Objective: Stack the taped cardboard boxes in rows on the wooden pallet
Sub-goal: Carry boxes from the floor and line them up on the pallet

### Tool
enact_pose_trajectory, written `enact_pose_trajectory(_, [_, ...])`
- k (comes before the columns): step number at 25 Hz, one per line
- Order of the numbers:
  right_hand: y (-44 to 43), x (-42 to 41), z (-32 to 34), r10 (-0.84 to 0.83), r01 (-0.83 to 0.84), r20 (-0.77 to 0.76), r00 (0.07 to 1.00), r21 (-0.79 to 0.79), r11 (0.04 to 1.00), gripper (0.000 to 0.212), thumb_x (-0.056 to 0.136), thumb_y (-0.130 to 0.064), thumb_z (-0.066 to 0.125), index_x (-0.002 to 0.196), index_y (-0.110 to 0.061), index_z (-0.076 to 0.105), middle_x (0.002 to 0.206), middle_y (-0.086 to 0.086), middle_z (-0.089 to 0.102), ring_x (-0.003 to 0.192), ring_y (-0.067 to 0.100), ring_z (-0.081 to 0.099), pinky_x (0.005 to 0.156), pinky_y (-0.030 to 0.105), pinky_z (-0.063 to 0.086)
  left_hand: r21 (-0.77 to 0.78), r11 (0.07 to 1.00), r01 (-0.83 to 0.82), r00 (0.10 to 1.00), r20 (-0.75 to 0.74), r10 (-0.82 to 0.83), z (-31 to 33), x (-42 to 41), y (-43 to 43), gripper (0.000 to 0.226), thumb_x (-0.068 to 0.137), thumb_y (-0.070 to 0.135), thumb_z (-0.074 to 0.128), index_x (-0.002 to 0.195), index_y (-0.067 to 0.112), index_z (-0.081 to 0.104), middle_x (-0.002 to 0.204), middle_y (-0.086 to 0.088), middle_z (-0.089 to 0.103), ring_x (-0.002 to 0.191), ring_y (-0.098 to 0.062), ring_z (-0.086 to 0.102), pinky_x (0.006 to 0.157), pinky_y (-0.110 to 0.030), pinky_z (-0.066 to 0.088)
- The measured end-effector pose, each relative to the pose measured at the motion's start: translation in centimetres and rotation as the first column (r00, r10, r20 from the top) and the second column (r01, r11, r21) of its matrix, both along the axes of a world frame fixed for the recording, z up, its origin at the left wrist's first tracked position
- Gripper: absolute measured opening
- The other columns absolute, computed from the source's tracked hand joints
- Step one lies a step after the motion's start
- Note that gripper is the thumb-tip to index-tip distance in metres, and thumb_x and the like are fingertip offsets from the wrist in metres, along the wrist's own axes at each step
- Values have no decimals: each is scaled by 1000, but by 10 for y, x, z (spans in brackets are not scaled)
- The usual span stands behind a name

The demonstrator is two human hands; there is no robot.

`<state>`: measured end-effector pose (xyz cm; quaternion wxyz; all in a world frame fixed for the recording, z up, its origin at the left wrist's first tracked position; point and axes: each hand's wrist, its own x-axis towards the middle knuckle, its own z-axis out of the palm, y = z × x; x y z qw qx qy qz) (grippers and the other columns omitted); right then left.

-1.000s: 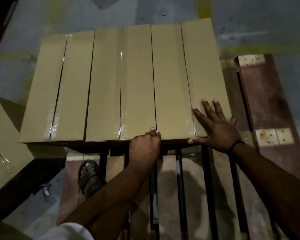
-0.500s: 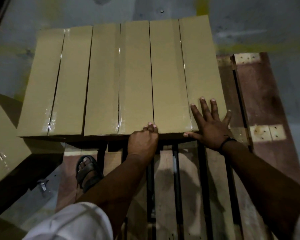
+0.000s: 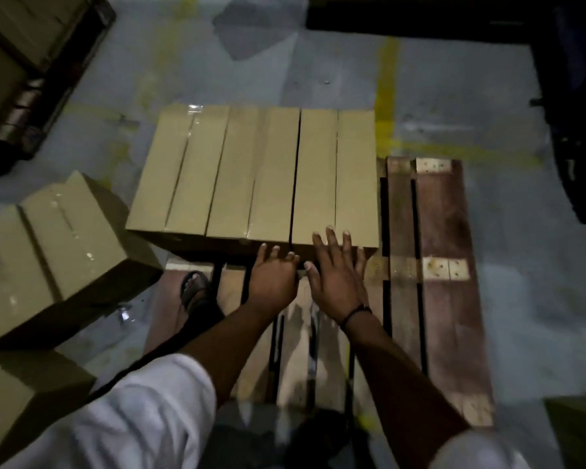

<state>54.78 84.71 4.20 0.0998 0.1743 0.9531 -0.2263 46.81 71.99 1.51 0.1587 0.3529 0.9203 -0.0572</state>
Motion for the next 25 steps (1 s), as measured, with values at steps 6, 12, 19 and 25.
enact_pose_trajectory(6, [-18, 76, 117, -57, 57, -95, 994, -2, 998, 59, 108, -46, 34, 163, -27, 23, 172, 3, 9, 158, 32, -6, 124, 58, 1, 66, 987, -148, 989, 24, 147, 118, 95, -37, 34, 102, 44, 51, 122, 24, 69, 120, -1, 72, 124, -22, 58, 118, -46, 30])
enact_pose_trajectory(12, [-74, 130, 166, -82, 90, -110, 990, 67, 994, 59, 107, -49, 35, 161, -28, 25, 172, 2, 11, 157, 32, -5, 125, 57, 0, 170, 977, -126, 990, -45, 135, 157, 130, -95, 32, 99, 48, 53, 111, 26, 73, 107, 2, 74, 110, -19, 65, 114, -45, 36])
enact_pose_trajectory(19, [-205, 151, 185, -124, 142, -162, 979, 107, 984, 72, 100, -61, 29, 162, -27, 24, 171, 5, 12, 157, 33, -1, 123, 58, 4, 338, 926, -166, 982, -30, 187, 205, 128, -233, 39, 100, 44, 54, 132, 26, 66, 123, -2, 71, 126, -21, 57, 120, -44, 30])
enact_pose_trajectory(25, [-340, 132, 183, 161, -152, -50, 986, 155, 976, 71, 103, -61, 36, 164, -30, 15, 172, 4, -3, 157, 32, -8, 125, 58, 3, 400, 822, -406, 889, -36, 456, 212, 160, -399, 36, 95, 44, 60, 124, 25, 72, 115, -2, 75, 114, -23, 65, 102, -36, 44])
